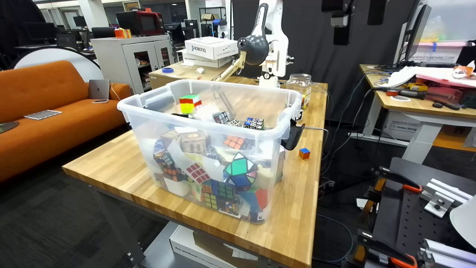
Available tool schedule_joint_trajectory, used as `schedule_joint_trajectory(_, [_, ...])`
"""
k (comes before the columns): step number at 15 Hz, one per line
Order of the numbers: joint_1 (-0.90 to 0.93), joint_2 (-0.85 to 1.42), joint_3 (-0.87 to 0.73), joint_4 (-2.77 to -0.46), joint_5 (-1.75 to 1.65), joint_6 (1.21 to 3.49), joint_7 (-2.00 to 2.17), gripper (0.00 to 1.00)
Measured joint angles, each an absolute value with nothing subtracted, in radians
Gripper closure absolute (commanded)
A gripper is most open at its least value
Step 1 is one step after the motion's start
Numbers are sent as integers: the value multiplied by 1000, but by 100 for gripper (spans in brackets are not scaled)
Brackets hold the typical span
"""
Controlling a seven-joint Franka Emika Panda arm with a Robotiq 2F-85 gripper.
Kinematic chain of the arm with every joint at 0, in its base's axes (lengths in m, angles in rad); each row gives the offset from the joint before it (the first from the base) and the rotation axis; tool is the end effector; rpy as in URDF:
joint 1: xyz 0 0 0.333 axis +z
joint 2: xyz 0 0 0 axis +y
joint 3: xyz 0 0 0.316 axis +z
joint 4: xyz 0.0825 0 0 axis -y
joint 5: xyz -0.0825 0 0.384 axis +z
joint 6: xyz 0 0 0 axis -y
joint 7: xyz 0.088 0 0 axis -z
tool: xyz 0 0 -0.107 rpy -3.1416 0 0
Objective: Take the Rubik's Cube and place it inside the box
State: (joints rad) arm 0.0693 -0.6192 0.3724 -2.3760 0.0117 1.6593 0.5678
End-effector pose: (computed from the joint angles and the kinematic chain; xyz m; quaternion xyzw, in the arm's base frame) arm 0.3196 0.1707 0.5169 0.9876 -0.1022 -0.0121 0.1187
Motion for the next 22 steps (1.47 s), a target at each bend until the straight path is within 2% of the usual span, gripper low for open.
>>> schedule_joint_trajectory(7, [22, -626, 274, -2385, -12, 1661, 617, 0])
schedule_joint_trajectory(18, [22, -626, 273, -2385, -12, 1661, 630, 0])
schedule_joint_trajectory(22, [-38, -624, 180, -2385, -91, 1692, 623, 0])
